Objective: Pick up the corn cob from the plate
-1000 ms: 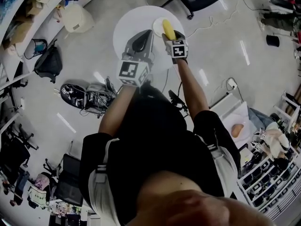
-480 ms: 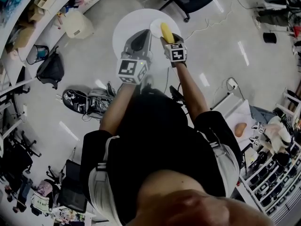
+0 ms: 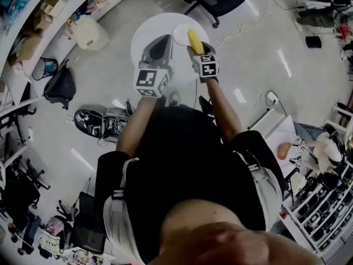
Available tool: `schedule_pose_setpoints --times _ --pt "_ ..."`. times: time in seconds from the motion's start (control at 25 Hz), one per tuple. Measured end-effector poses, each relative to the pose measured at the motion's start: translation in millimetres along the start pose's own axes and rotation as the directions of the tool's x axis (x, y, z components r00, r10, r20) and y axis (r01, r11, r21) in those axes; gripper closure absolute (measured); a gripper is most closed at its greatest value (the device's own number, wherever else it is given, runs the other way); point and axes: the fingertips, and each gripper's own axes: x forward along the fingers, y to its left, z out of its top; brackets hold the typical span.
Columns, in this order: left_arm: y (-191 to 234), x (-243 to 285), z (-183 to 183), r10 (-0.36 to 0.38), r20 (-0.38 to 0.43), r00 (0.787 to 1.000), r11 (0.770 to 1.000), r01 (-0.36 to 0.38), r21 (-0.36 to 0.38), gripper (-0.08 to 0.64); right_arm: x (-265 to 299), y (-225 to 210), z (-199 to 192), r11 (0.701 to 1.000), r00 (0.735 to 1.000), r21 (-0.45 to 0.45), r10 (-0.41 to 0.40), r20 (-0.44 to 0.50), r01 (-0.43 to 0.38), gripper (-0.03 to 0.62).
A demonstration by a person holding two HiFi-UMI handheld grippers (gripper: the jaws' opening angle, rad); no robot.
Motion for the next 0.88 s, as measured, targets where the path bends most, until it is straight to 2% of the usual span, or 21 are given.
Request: schedule_pose_setpoints --times 0.52,0.88 --pt "-0.6 -3.8 -3.2 -0.001 -0.003 1.000 1.000 0.001 0.009 0.560 -49.8 15.7 31.8 1.000 0.989 -0.002 -0.013 0.149 0.013 0.330" --pt "-0.2 -8.9 -4.9 0.006 -0.008 1.000 1.000 -0.006 0.007 0.560 -100.3 27.6 73.4 1.000 0.958 0.025 -0.014 0.286 0.007 0.330"
